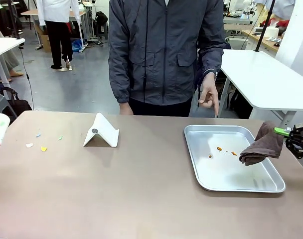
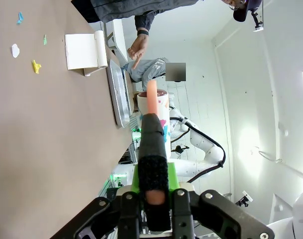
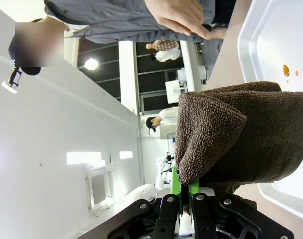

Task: Clean the surface of the table.
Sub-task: If a person points to the right, clean the right side of the table with your right hand, and if they point to the left, clean the left side with your left hand.

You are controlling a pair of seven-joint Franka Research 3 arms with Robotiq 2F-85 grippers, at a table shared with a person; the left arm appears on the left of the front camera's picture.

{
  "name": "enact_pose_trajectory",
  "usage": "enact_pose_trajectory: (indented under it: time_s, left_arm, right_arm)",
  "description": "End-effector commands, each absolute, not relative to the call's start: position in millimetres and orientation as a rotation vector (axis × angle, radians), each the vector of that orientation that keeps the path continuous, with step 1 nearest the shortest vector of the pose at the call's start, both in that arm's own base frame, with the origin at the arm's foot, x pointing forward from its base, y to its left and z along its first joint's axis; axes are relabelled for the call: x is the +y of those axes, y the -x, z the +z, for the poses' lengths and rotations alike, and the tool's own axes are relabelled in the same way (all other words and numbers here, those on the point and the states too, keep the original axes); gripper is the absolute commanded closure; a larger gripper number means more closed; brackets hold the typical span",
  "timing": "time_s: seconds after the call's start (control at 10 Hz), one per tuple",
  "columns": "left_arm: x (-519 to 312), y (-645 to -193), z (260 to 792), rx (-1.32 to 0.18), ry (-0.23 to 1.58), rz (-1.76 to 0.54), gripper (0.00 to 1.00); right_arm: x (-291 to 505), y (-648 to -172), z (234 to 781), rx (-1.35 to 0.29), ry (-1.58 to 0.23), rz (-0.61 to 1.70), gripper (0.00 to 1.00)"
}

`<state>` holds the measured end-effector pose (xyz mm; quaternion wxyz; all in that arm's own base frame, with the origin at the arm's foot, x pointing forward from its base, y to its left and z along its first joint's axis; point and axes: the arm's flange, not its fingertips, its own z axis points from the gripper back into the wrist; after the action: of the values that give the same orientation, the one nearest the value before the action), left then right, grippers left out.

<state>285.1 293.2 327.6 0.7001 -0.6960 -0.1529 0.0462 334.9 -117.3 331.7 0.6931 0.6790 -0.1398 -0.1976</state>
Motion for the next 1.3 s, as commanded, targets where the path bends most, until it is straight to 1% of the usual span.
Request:
enact_pose_trajectory:
  time_s: [0.0,0.1,0.2,0.4,0.6,0.8,0.9,1.0,1.1,1.2]
  left_arm:
    - [294,-281,332,-0.34,1.546,0.095,0.93]
    - [294,-281,332,-0.34,1.546,0.095,0.93]
    - [294,-281,332,-0.34,1.546,0.095,0.93]
    - [294,-281,332,-0.34,1.546,0.095,0.93]
    - [294,-281,332,-0.34,1.546,0.095,0.93]
    - [294,-281,332,-0.34,1.546,0.095,0.93]
    - [294,-281,332,-0.34,1.546,0.095,0.93]
    - [294,-281,332,-0.34,1.546,0.095,0.93]
    - [294,-281,332,-0.34,1.546,0.095,0.93]
    - [294,-281,332,-0.34,1.546,0.095,0.93]
  right_arm:
    - [-117,-335,340,-0.297,-1.523,-0.458,1.0]
    - [-117,-335,340,-0.297,-1.523,-0.458,1.0]
    - [-117,-335,332,-0.312,-1.517,-0.441,0.94]
    - [-104,-347,342,-0.326,-1.327,-0.339,0.94]
    - [-97,-359,358,-0.355,-1.081,-0.228,0.94]
    - [-93,-371,374,-0.405,-0.912,-0.146,0.94]
    - [-90,-379,379,-0.433,-0.808,-0.153,0.94]
    - [-89,-389,382,-0.444,-0.77,-0.11,0.94]
    - [-83,-398,381,-0.42,-0.723,-0.072,0.94]
    - [-76,-409,378,-0.403,-0.67,-0.077,0.94]
